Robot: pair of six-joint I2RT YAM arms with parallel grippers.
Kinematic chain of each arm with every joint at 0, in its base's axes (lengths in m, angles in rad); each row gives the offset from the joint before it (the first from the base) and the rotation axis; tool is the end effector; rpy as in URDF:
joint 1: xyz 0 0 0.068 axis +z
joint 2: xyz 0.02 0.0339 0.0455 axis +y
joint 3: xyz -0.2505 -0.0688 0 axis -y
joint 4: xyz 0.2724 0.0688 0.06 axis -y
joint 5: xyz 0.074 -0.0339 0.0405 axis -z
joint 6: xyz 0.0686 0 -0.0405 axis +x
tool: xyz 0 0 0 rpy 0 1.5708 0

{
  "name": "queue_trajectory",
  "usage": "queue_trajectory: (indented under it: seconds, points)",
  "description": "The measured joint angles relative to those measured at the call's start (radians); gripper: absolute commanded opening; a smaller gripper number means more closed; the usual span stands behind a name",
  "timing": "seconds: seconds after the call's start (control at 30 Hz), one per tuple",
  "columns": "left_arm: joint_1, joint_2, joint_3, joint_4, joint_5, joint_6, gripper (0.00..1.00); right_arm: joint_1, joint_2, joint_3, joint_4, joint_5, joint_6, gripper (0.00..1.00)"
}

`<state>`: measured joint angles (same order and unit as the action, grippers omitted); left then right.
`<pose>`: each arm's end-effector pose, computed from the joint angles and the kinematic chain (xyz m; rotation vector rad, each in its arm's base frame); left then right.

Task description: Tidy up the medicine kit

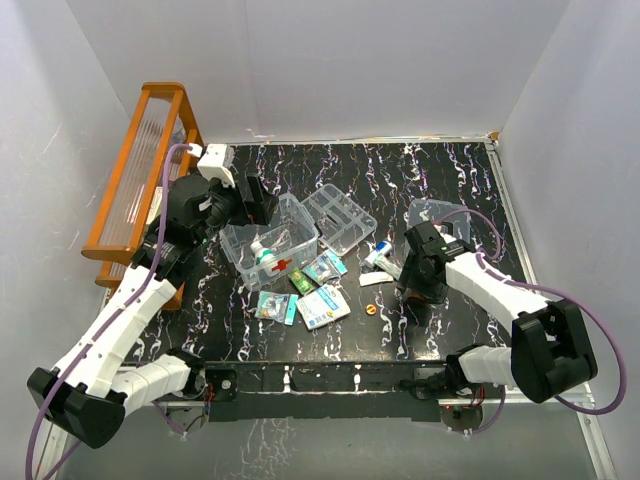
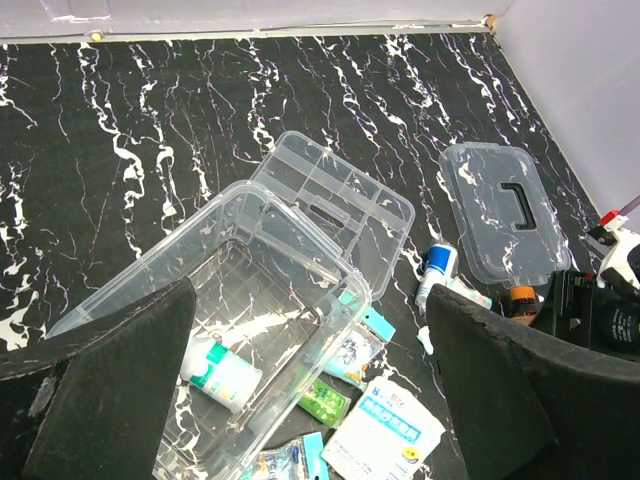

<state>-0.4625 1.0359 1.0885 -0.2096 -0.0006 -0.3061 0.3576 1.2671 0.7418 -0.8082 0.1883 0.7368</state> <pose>0.2703 -0.1347 0.3810 0.1371 1.7558 -0.5635 0.2331 0.0734 0.1304 0.5669 2.7844 -0.0529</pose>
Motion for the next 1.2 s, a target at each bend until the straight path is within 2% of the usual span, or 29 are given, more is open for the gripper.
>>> queue_trajectory:
  seconds: [0.27,0.33,0.47,0.63,0.9,1.2]
  points:
    - [0.0,-0.001,-0.007,0.001,-0.007,0.001,0.98,0.0,0.014,-0.02,0.033,-0.026,0.007,0.56]
    - [0.0,-0.002,-0.008,0.001,-0.01,0.003,0.98,0.0,0.018,-0.019,0.052,-0.019,0.012,0.53]
    - [0.0,-0.004,-0.008,0.001,-0.015,0.008,0.98,0.0,0.018,-0.021,0.084,0.004,0.024,0.4]
    - [0.0,-0.008,-0.008,0.0,-0.019,0.011,0.99,0.0,0.01,-0.028,0.105,0.035,0.037,0.35]
    - [0.0,-0.012,-0.01,0.0,-0.02,0.011,0.99,0.0,-0.108,-0.037,0.1,0.076,0.052,0.34]
    - [0.0,-0.018,-0.01,0.0,-0.06,-0.005,0.98,0.0,-0.274,-0.005,0.107,0.026,0.016,0.34]
